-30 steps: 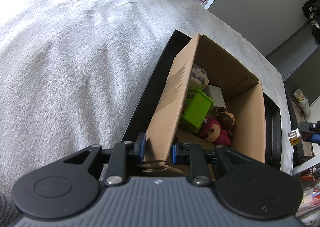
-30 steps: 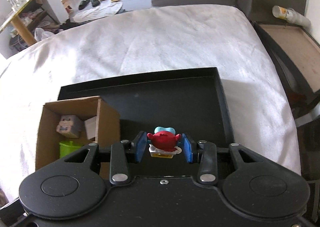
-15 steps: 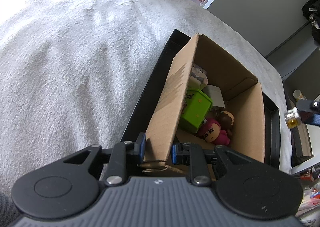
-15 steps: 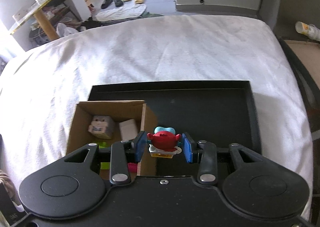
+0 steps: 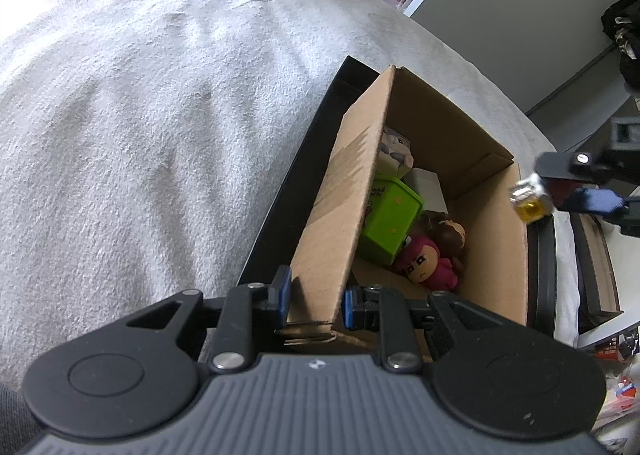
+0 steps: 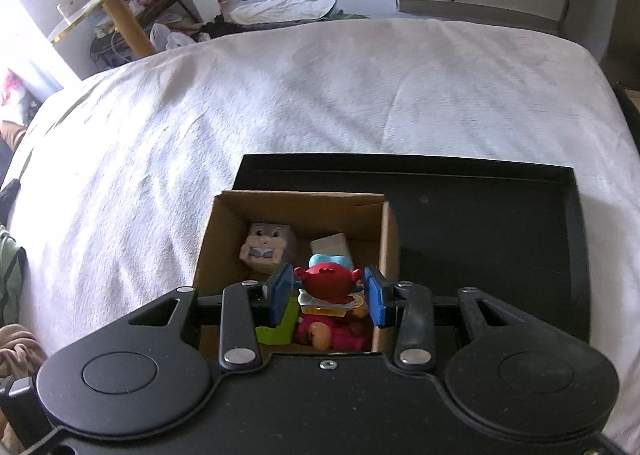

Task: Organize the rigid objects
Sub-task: 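Carry the mug figure into the cardboard box and open the right gripper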

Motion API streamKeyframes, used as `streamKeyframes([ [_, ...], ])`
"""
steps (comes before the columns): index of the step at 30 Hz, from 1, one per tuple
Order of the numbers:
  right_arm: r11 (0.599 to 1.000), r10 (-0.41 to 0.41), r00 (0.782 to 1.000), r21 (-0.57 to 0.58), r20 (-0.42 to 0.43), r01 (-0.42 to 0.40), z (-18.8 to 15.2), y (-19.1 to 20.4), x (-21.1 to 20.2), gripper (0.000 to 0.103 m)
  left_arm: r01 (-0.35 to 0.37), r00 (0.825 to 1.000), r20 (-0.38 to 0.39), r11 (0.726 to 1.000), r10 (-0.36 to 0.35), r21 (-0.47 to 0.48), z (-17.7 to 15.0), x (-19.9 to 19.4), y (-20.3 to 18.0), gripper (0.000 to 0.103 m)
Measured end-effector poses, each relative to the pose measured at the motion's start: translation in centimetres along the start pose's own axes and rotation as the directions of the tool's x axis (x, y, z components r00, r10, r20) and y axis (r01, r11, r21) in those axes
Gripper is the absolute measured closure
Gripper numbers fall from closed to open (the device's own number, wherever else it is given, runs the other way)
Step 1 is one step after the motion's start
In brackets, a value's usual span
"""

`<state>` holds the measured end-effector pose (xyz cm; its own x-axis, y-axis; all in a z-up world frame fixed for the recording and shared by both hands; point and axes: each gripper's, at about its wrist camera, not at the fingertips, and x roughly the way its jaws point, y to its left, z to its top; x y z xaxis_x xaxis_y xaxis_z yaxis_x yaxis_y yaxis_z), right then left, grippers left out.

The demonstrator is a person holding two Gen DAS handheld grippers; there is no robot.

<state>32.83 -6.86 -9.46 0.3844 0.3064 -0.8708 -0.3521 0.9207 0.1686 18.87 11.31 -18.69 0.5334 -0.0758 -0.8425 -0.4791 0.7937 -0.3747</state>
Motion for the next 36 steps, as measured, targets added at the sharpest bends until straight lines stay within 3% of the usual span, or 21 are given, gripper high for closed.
streamKeyframes([
  [20,0.998,-0.038,0.998,-0.053,-0.043,0.036,0.2,4.5,6.2,0.064,0.045,0.999,-0.006,0.999,-0.045,-0.005,0.1,0.2,0.8,0.08],
  [36,0.997,-0.053,0.994,-0.058,-0.094,0.047,-0.7,5.0,8.7,0.063,0.063,0.998,-0.009,0.998,-0.063,-0.009,0.3,0.3,1.2,0.079],
])
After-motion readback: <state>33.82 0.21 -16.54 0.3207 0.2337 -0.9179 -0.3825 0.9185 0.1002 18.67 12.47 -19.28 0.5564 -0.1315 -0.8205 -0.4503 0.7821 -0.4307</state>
